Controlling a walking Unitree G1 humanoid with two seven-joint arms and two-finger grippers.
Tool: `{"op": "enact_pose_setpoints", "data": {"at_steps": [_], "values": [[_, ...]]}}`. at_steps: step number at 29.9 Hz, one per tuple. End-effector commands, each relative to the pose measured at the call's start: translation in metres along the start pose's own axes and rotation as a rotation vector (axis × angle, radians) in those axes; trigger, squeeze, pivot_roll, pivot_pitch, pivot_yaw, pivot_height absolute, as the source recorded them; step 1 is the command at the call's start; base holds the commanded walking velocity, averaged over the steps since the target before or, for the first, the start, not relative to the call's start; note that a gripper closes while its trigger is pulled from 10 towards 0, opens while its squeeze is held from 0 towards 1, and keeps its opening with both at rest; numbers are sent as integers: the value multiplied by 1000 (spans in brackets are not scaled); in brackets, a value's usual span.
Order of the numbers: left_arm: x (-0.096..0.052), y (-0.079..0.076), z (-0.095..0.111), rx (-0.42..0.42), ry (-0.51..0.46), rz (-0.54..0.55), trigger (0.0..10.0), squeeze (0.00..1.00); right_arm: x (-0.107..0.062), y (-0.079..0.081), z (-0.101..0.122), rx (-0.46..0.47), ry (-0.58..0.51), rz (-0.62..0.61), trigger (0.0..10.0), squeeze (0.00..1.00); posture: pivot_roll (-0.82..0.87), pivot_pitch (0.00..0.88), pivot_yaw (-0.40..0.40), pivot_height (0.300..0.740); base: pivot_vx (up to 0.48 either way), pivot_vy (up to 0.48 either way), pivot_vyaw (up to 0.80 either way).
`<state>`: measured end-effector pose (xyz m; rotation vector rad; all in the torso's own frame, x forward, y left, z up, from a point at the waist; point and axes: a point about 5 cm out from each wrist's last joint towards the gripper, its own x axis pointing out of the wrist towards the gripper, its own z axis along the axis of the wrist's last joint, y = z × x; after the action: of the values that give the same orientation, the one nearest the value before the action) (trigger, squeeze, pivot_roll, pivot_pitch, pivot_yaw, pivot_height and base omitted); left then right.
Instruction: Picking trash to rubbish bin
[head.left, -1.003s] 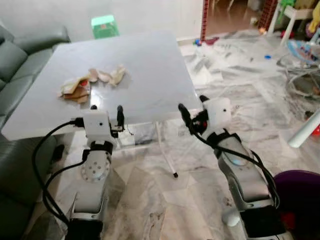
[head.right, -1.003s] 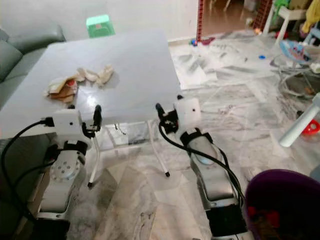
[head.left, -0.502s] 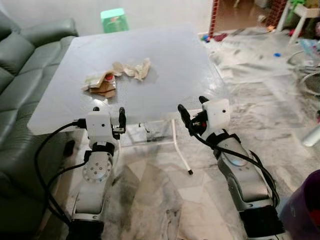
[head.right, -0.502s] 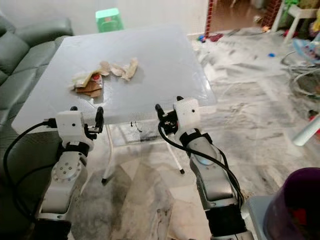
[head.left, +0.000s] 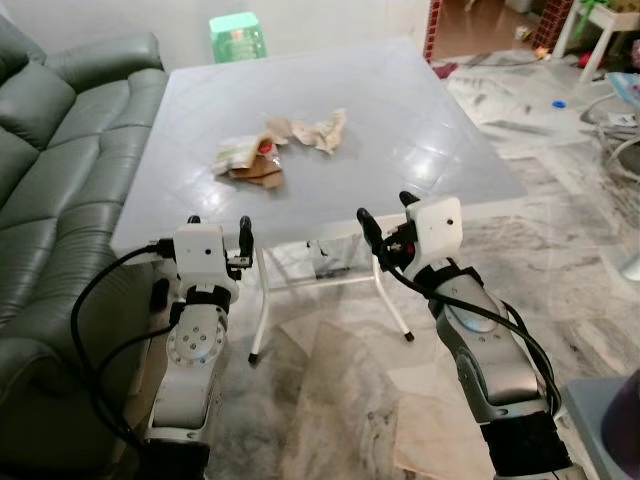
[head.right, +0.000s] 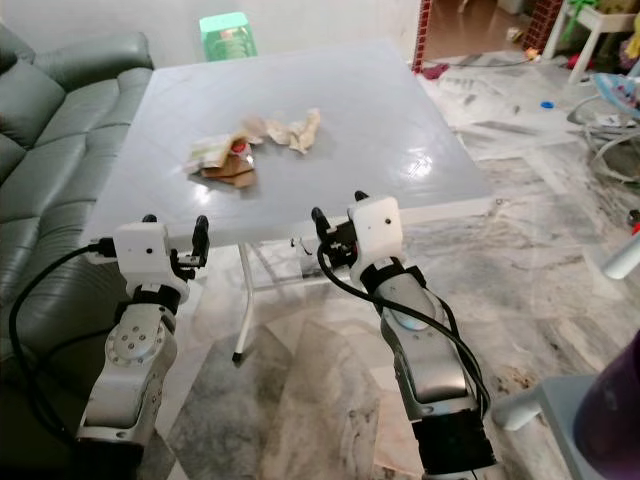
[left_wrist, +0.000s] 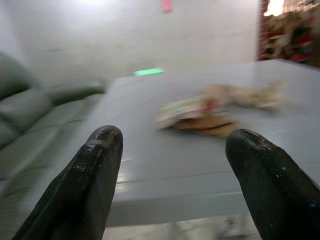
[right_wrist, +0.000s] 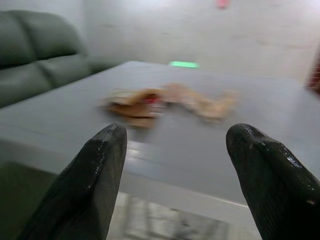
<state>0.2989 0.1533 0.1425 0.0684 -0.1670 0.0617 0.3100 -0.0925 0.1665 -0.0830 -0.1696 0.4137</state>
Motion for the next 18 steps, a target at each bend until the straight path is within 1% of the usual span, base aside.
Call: {"op": "enact_pose_setpoints", "data": {"at_steps": [1,7,12,14,18], "values": [[1,4,1,14,-8,11,10000,0,3,7,7,-18,-31,32,10000,0,-43,74,50,740,0,0,800],[0,1,2,8,-12,0,10000,0,4,8,7,-9,-31,30,10000,0,-43,73,49,740,0,0,739],[1,-5,4,24,-27,-54,10000,0,4,6,7,-9,-29,23,10000,0,-43,73,49,740,0,0,0],[1,-7,5,14,-28,-66,10000,0,5,6,7,-10,-30,20,10000,0,-44,66,51,740,0,0,0],[1,-8,4,1,-19,-77,10000,0,5,6,7,-11,-29,16,10000,0,-45,67,52,740,0,-326,0]]}}
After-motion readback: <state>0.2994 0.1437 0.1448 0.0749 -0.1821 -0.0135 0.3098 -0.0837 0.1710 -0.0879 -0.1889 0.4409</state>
